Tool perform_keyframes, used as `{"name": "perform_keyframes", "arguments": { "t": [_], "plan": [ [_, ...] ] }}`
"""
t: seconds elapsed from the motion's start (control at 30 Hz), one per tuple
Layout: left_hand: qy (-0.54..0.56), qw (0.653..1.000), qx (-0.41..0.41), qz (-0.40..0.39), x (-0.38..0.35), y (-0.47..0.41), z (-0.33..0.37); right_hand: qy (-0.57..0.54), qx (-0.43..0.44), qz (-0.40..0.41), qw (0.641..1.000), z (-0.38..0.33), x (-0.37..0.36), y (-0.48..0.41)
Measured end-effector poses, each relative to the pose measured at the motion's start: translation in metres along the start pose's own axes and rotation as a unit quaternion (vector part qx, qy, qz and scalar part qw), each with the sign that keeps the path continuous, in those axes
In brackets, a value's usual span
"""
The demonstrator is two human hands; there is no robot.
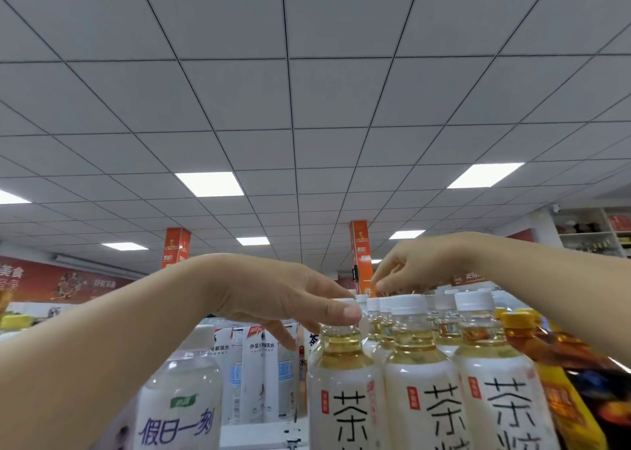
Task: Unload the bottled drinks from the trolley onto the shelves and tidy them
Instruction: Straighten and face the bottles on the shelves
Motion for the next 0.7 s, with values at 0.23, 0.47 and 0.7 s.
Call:
{"name": "perform_keyframes", "arguments": {
  "t": [0.23, 0.47, 0.7],
  "plan": [
    [-0.023, 0.996, -0.014, 0.086, -0.014, 0.006, 0.009, 0.146, -0.070, 0.009, 0.987, 0.022, 0.002, 0.023],
    [-0.013, 0.992, -0.032, 0.118, -0.022, 0.010, 0.010, 0.133, -0.059, -0.009, 0.989, 0.026, -0.005, 0.011],
    [-0.011, 0.989, -0.037, 0.143, -0.022, 0.005, 0.006, 0.089, -0.023, 0.002, 0.996, 0.020, -0.004, 0.009]
  ]
}}
Point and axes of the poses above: each hand's wrist, its own y-axis away from the middle knuckle, its own x-axis out of the back of the hand, z = x × y, the point moved 8 cm from there along -y, towards the middle knuckle, and after that the axes turned 5 degrees about y, right-handed, at the moved point
